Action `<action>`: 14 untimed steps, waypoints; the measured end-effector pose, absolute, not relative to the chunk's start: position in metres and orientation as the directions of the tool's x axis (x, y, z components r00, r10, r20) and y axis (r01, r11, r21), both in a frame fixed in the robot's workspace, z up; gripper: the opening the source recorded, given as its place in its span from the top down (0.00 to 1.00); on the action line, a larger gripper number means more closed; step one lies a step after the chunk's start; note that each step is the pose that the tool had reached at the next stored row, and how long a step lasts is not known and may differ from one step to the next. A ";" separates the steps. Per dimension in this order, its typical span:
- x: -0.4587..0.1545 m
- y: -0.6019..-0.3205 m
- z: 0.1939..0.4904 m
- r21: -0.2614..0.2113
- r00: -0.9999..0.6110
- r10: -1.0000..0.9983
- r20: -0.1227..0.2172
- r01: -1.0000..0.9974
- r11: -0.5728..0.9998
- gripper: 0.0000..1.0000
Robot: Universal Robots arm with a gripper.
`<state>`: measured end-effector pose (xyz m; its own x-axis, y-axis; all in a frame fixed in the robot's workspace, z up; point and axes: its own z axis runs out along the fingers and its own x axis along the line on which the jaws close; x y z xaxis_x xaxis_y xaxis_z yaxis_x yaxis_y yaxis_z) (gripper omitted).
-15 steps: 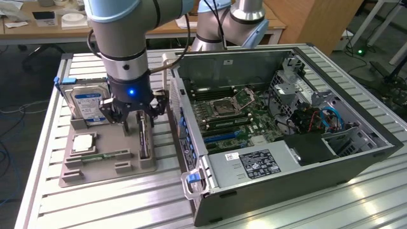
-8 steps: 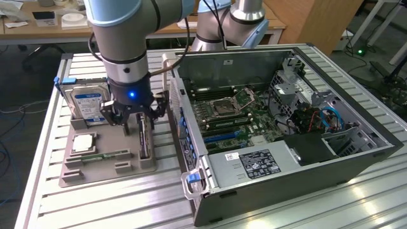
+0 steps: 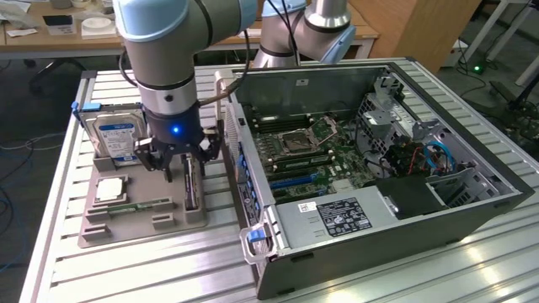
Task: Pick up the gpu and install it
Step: 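Pick up the gpu and move the gpu toward the slot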
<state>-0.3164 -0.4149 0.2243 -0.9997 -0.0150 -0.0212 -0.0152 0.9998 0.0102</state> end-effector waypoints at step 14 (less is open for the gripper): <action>-0.315 -0.414 0.216 0.006 -1.000 -0.014 -0.021 -0.014 1.000 0.35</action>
